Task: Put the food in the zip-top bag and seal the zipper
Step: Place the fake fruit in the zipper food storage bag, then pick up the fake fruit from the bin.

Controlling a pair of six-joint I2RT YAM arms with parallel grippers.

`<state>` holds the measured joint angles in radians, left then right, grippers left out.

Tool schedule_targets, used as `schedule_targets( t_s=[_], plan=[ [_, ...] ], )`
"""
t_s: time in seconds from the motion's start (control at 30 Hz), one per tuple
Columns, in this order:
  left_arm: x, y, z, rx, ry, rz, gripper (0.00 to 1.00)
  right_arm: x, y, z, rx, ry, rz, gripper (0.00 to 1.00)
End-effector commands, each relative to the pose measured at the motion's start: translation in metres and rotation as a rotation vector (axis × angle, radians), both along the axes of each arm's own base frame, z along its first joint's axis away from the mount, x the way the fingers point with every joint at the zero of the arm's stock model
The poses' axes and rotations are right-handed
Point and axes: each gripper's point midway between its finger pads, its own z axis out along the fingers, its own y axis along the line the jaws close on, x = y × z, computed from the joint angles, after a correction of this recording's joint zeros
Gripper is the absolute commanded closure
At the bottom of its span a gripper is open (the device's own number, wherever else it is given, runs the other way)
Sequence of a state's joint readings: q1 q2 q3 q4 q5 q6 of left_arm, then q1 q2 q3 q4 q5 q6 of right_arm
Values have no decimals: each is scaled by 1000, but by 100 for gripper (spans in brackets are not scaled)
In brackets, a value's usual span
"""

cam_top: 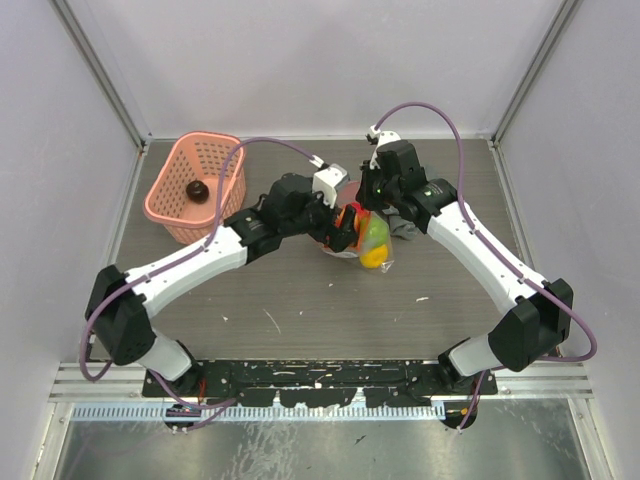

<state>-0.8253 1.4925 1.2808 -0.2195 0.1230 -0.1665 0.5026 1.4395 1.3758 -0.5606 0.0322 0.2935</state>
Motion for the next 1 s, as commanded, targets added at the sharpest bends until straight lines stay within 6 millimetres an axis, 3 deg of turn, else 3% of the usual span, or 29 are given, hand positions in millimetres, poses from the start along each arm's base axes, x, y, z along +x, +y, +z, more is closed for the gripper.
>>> schedule_targets(
  t_s=[0.0, 0.17, 0.47, 0.8, 0.97],
  plan=[
    [8, 32, 70, -58, -126, 124, 4, 8, 0, 30, 38, -99, -10, 99],
    [25, 79, 71, 13, -117, 268, 4, 9, 0, 31, 42, -110, -12, 99],
    [73, 194, 73, 202, -122, 574, 4, 10, 2, 30, 47, -111, -4, 99],
    [129, 295, 24, 487, -27, 803, 9, 12, 1, 32, 33, -123, 1, 99],
    [157, 329, 4, 567, -2, 856, 12, 12, 1, 31, 23, -119, 2, 99]
  ],
)
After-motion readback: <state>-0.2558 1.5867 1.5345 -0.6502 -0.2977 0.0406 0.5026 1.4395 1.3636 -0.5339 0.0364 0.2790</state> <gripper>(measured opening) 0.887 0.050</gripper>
